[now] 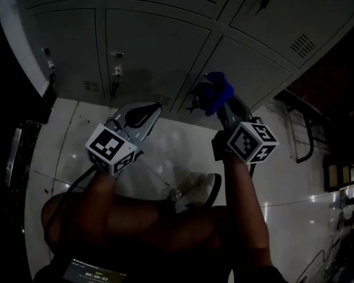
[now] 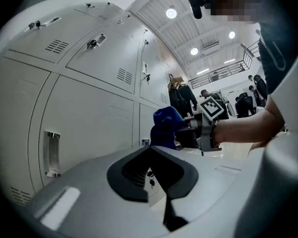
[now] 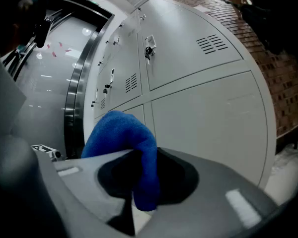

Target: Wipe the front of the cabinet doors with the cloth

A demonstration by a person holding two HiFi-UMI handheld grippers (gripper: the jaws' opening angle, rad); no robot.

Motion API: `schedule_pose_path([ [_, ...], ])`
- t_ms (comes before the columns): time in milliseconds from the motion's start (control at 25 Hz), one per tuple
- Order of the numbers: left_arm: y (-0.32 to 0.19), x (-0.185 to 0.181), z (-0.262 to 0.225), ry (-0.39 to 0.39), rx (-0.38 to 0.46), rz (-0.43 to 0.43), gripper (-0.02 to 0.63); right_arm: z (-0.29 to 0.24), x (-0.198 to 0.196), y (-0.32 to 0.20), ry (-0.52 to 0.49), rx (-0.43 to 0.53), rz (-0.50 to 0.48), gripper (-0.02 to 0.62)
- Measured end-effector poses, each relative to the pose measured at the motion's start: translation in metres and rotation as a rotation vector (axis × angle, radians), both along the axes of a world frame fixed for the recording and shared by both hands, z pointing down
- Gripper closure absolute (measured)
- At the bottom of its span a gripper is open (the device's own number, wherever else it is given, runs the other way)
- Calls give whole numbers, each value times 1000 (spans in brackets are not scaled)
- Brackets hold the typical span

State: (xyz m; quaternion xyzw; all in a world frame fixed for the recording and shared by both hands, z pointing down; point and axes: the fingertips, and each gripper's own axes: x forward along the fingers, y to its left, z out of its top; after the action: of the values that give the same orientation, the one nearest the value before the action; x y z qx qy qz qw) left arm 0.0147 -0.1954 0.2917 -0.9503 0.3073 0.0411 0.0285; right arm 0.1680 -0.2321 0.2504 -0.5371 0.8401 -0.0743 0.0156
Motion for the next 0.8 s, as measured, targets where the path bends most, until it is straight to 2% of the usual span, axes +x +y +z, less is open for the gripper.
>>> schedule_pose_path([
  [480,-2,-6,-4,23,-13,-10,601,-56,-4,-63,-11,37,27,526],
  [800,-3,-6,-1,22,-19,-9,600,-58,15,-66,9,45,61,526],
])
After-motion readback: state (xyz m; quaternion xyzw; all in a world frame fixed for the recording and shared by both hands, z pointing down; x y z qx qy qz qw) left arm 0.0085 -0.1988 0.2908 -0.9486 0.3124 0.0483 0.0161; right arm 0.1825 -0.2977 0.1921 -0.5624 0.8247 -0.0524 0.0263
